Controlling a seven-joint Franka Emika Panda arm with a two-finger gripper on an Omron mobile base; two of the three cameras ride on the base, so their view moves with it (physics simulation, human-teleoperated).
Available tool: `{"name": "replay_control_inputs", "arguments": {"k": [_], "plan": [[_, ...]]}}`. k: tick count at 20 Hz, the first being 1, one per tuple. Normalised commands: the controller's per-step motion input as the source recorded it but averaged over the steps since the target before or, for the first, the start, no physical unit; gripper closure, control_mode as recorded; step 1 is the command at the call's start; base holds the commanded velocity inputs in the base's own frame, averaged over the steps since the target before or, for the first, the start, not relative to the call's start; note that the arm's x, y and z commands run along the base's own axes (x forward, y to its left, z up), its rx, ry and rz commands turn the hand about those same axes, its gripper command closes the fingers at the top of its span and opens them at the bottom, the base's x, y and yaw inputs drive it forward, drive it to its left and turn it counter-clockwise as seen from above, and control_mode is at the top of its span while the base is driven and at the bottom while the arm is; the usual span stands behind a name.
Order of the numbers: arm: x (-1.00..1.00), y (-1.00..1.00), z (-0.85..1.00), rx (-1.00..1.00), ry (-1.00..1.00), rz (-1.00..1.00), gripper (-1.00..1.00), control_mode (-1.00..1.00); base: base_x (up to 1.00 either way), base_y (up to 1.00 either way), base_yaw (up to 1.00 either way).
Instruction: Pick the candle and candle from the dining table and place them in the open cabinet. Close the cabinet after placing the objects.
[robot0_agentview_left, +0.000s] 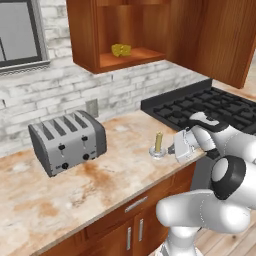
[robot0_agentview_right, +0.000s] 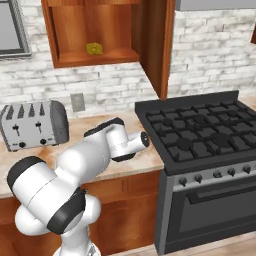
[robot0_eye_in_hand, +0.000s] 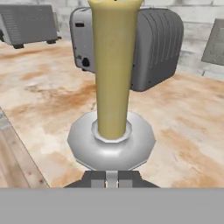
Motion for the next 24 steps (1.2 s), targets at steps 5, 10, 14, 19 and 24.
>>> {"name": "replay_control_inputs", "arguments": {"k": [5,10,14,19,24], "plan": [[0.0,0.0,0.0,0.0,0.0,0.0,1.0,1.0,0.32,0.46,-0.25],[0.0,0.0,0.0,0.0,0.0,0.0,1.0,1.0,0.27,0.43,-0.2],[0.0,0.0,0.0,0.0,0.0,0.0,1.0,1.0,0.28,0.49,-0.1],[0.0,0.0,0.0,0.0,0.0,0.0,1.0,1.0,0.38,0.48,0.03],[0.0,0.0,0.0,0.0,0.0,0.0,1.0,1.0,0.36,0.19,0.1]]}}
